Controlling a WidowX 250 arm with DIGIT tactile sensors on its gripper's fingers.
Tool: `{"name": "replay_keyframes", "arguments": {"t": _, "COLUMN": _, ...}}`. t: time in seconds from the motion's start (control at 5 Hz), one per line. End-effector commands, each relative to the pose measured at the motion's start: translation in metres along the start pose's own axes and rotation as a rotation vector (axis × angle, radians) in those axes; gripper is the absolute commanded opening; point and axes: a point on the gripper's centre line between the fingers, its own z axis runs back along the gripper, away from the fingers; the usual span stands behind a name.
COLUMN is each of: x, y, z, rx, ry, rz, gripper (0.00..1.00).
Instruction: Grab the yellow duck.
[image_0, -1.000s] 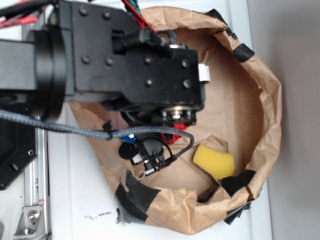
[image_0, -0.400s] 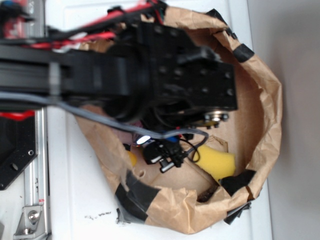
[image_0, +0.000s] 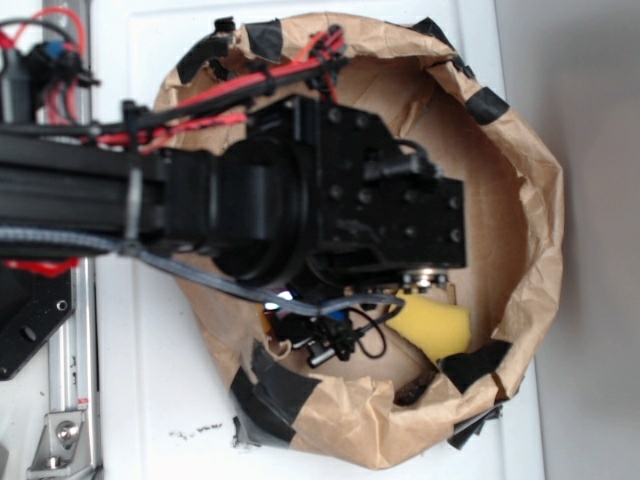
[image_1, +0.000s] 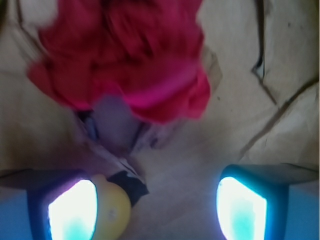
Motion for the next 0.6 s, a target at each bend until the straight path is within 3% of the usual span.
{"name": "replay_keyframes", "arguments": {"t": 0.0, "x": -0.0019, "y": 0.0266, "z": 0.005, "rx": 0.008, "ry": -0.079, "rz": 0.01, "gripper": 1.0}}
{"name": "replay_keyframes", "arguments": {"t": 0.4, "x": -0.0081, "y": 0.0222, "z": 0.0046, "rx": -0.002, "ry": -0.079, "rz": -0.025, "gripper": 1.0}}
